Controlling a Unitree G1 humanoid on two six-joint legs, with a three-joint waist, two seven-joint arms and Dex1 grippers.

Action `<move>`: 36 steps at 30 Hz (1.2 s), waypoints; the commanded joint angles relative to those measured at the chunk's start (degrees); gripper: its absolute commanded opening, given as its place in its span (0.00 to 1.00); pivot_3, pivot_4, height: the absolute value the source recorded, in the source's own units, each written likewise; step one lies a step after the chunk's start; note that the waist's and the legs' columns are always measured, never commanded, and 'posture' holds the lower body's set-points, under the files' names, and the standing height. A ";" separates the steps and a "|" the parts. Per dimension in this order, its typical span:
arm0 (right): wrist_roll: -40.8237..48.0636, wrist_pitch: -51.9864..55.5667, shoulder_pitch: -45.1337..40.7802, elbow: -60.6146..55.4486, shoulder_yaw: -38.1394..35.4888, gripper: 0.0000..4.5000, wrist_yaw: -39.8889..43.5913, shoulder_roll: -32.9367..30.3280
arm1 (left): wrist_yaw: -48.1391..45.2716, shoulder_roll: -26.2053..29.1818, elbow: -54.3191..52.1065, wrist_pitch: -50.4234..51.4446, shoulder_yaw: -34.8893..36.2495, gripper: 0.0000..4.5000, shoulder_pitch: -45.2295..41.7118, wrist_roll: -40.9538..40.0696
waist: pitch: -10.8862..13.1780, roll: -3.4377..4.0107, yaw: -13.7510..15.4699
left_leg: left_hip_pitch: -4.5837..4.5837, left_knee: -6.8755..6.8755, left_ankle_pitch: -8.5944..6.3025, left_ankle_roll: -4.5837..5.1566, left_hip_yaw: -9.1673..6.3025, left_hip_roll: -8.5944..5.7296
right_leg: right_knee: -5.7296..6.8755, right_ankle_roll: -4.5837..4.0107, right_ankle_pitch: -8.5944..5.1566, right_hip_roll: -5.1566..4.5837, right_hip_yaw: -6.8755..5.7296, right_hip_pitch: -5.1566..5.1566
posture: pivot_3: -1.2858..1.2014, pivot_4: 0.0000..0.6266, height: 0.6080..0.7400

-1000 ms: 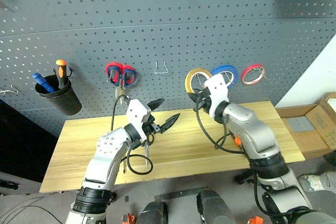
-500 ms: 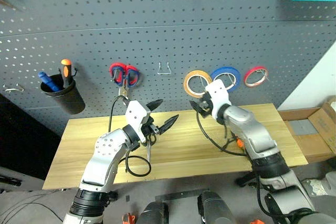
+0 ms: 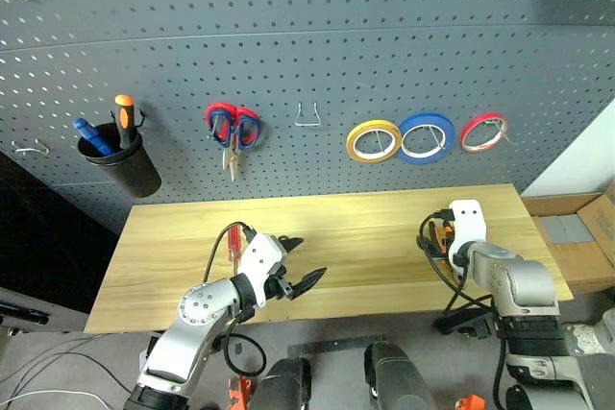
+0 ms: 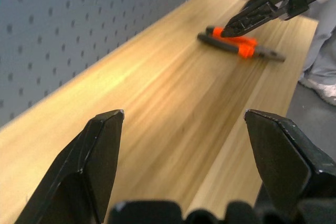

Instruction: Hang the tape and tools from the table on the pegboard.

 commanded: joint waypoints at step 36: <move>7.80 -8.86 2.16 -23.81 12.21 0.49 25.28 -10.67 | 3.94 -0.53 -5.93 0.94 6.86 0.87 -3.88 -3.65 | 2.46 -0.41 -0.05 | -0.35 -0.05 -0.08 0.08 0.33 0.31 | -0.11 0.30 -0.18 0.24 0.13 -0.44 | 0.46 0.38 1.00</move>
